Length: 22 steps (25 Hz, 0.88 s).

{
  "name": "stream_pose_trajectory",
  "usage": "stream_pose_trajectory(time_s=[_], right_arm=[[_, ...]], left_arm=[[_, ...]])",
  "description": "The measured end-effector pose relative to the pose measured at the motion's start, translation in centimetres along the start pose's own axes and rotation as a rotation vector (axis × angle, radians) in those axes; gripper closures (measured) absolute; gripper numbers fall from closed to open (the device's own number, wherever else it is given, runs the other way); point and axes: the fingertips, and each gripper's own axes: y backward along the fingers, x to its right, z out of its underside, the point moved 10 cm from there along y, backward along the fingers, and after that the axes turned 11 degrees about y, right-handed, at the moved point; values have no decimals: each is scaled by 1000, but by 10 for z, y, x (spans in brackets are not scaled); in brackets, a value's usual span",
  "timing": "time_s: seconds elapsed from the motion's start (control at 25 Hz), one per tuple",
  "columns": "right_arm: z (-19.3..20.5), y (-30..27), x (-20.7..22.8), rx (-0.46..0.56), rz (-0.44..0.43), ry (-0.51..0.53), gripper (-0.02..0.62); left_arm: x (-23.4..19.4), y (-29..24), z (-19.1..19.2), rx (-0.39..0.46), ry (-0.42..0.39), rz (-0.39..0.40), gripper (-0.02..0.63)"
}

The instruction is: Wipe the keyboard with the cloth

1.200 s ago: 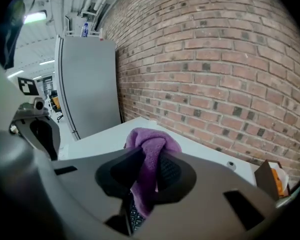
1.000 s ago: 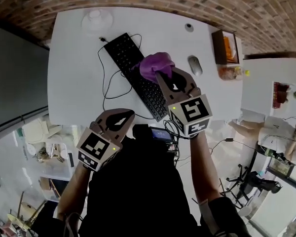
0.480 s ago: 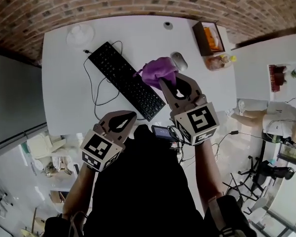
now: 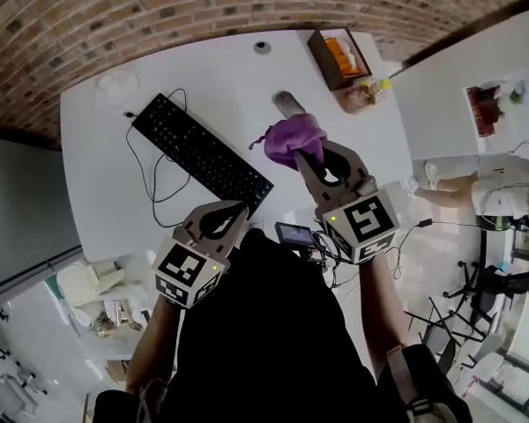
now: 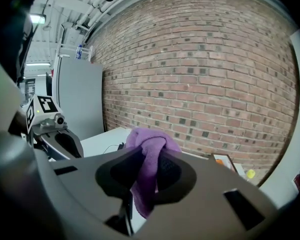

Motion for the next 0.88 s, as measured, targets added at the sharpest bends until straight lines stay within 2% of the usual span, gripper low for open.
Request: stream_pose_trajectory(time_s=[0.24,0.56,0.88], right_arm=[[33,28,17,-28,28,-34,522],[94,49,31,-127,55,-85,522],[154,44,42,-222,33,-157,522]], left_arm=[[18,-24,-2,-13,-16,9,591],[37,-52,-1,-38,-19,3,591],[49,-68,1,-52,-4,-28,591]])
